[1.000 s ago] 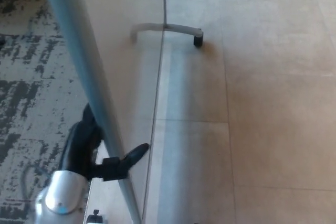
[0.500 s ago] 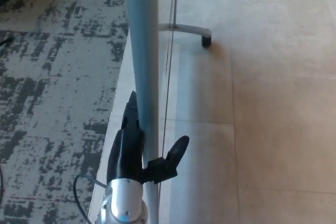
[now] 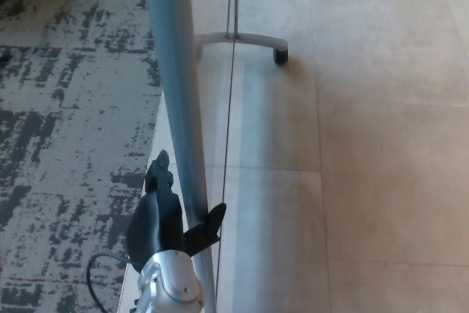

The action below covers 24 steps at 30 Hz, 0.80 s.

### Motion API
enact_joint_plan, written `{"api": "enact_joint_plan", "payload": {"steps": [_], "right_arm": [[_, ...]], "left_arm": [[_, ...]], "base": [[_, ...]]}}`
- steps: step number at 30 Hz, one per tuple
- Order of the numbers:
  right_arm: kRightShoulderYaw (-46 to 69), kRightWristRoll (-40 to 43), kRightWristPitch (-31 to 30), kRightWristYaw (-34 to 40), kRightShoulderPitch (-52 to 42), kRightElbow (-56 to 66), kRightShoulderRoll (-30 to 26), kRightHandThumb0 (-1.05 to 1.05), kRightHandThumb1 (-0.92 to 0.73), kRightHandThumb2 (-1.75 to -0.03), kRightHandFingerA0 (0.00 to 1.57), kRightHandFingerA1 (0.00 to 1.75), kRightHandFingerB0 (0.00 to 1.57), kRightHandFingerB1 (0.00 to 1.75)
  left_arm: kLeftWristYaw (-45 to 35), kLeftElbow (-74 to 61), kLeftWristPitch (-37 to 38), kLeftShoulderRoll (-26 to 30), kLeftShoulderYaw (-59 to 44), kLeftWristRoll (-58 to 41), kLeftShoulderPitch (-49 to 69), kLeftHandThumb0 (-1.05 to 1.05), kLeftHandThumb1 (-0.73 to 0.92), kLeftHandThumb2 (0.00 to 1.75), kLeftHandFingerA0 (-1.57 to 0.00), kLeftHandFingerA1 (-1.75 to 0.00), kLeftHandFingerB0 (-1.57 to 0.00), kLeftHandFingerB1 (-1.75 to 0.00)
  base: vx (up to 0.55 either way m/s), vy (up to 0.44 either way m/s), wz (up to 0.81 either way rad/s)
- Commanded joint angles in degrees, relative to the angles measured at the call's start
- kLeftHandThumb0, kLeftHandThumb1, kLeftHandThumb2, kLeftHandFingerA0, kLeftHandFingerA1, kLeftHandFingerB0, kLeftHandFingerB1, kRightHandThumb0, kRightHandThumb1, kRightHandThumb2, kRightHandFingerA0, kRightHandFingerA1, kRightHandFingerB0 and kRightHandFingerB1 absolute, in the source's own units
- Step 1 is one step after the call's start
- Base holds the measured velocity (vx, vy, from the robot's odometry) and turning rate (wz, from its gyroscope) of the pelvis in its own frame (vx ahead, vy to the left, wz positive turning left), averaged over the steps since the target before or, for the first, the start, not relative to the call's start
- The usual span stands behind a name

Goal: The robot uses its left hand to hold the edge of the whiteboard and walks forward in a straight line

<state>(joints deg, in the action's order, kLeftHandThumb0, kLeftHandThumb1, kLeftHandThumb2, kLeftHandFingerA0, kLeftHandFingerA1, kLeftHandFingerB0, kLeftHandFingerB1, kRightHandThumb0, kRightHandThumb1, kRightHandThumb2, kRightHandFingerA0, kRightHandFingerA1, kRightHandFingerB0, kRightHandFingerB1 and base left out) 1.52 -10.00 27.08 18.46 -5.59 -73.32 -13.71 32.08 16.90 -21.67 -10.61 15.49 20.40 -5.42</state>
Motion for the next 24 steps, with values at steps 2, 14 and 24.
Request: {"api": "enact_joint_plan", "payload": {"steps": [2,14,24], "right_arm": [[0.3,-0.42,4.33,2.51,-0.72,0.37,-0.94,-0.38,-0.58,-0.57,0.5,0.49,0.43,0.33],[0.38,-0.33,3.92,3.14,-0.51,0.34,-0.81,-0.35,-0.56,-0.57,0.48,0.43,0.45,0.35],[0.08,-0.65,3.15,3.23,-0.42,0.5,-0.83,-0.43,-0.46,-0.8,0.49,0.6,0.4,0.49]], "left_arm": [[23.42,14.27,15.19,-0.51,-6.39,3.11,-8.57,-0.01,0.43,0.95,-0.31,-0.62,-0.43,-0.45],[24.82,18.21,22.85,-6.51,-4.57,0.06,-12.0,-0.21,0.54,0.66,-1.05,-0.59,-0.75,-0.45],[25.55,20.52,25.4,-8.39,-4.51,-1.98,-16.04,-0.17,0.39,1.05,-1.21,-1.18,-1.15,-1.09]], "base": [[0.0,0.0,0.0],[0.0,0.0,0.0],[0.0,0.0,0.0]]}}
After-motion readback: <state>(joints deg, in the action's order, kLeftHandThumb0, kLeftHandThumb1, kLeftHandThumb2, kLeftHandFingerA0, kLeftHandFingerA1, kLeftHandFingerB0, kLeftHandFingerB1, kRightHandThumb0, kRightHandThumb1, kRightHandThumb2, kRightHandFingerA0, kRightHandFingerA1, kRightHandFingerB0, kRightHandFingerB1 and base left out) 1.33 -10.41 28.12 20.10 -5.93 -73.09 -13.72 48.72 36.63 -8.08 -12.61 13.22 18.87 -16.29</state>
